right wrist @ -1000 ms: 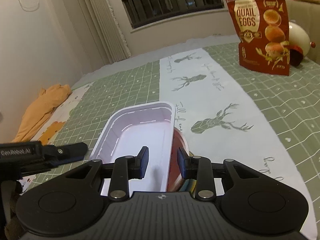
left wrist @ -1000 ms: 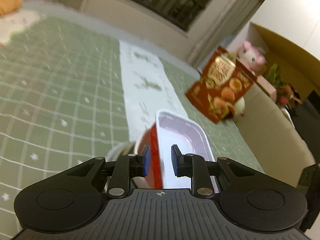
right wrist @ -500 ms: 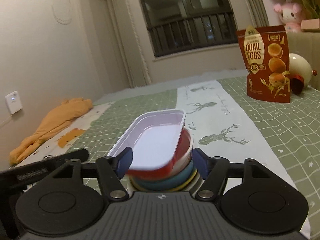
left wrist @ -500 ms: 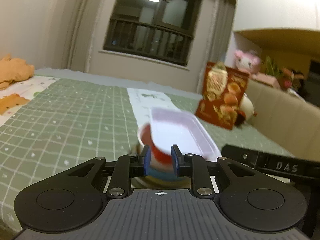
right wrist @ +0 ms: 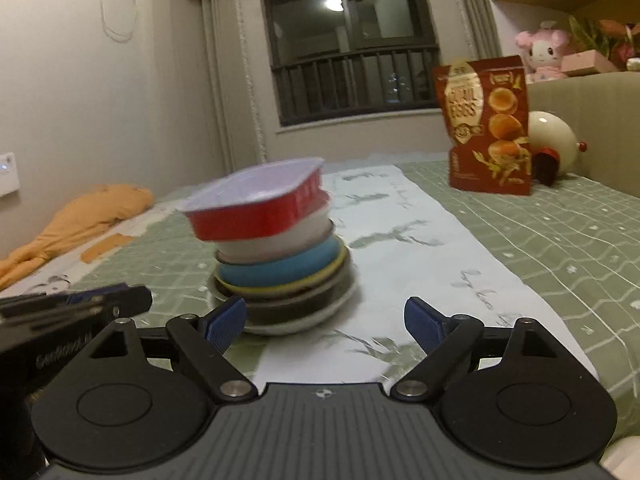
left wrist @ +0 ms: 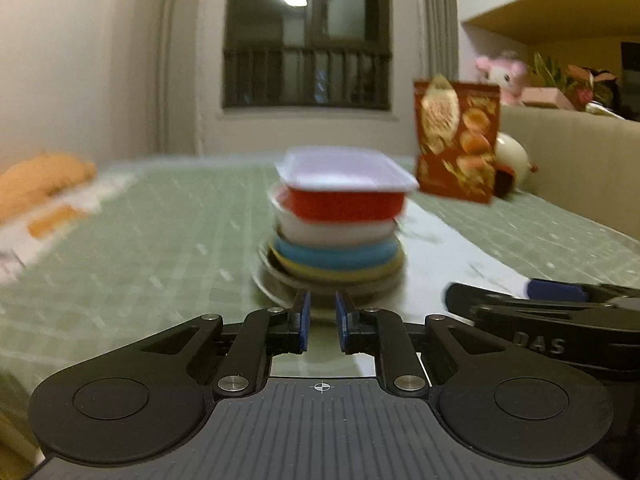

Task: Organize plates and bowls

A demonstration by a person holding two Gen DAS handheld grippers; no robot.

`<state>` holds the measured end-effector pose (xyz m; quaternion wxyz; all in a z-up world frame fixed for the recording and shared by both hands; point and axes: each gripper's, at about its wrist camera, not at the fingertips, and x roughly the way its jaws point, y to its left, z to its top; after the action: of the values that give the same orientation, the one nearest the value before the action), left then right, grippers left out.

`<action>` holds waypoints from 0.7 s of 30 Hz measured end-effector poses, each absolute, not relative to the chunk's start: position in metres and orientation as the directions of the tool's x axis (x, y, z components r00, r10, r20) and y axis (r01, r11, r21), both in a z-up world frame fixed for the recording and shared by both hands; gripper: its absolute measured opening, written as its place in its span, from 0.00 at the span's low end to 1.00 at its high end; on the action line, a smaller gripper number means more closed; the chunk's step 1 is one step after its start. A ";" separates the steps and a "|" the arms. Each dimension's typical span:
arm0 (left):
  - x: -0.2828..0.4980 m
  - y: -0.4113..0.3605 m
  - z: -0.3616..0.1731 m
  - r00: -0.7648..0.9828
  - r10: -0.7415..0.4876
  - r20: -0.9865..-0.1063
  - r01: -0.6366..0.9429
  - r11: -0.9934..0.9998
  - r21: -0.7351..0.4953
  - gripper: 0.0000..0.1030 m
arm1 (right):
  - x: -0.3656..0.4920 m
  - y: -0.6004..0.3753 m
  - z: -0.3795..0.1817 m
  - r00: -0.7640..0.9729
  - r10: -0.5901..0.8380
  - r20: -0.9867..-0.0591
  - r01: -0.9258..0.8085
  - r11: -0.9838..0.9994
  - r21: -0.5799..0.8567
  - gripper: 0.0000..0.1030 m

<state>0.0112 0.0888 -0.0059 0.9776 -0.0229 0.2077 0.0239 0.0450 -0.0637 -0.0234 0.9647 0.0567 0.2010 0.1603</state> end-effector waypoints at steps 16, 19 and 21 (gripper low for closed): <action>0.023 0.093 -0.021 0.873 0.032 -0.486 -0.071 0.996 -0.062 0.16 | 0.049 -0.057 -0.036 0.846 0.316 -0.430 -0.280 0.949 0.147 0.85; 0.023 0.093 -0.021 0.872 0.030 -0.488 -0.070 0.995 -0.064 0.16 | 0.050 -0.057 -0.036 0.844 0.318 -0.432 -0.281 0.948 0.149 0.85; 0.024 0.094 -0.021 0.873 0.030 -0.487 -0.072 0.995 -0.068 0.16 | 0.050 -0.056 -0.035 0.844 0.318 -0.432 -0.283 0.948 0.146 0.85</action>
<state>0.0236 0.0937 -0.0207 0.9667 -0.0420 0.2509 0.0262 0.0500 -0.0562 -0.0354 0.9594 0.0382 0.2313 0.1568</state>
